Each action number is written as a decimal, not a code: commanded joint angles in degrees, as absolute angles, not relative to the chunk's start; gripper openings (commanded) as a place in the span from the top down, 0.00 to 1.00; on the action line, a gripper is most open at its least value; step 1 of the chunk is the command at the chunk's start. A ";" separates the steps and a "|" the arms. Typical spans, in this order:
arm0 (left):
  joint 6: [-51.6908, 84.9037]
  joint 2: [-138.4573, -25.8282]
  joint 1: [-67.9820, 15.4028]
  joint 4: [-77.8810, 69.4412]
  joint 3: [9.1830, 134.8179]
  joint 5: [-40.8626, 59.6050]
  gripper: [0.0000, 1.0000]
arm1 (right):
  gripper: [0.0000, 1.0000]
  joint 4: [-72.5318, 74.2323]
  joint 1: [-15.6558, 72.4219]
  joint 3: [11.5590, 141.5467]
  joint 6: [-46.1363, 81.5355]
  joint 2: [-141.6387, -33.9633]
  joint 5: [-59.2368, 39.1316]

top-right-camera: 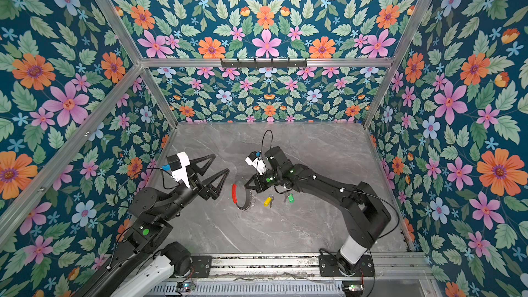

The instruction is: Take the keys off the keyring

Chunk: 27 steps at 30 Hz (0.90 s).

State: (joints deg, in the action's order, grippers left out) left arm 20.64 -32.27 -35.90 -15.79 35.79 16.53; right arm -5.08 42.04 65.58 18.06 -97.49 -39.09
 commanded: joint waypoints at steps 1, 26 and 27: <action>20.87 -32.34 -35.86 -17.49 35.48 16.18 0.00 | 1.00 -6.07 41.05 66.98 19.90 -101.38 -41.10; 22.73 -33.74 -35.86 -18.28 33.70 15.84 0.00 | 0.48 -20.34 37.88 76.75 20.44 -108.82 -25.77; 22.68 -34.04 -35.81 -18.36 33.67 15.78 0.00 | 0.47 -20.88 37.88 76.58 20.36 -107.78 -23.90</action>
State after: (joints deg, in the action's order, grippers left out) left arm 22.55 -33.69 -35.90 -16.43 33.67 16.36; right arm -18.61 37.82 76.55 20.97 -109.43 -29.98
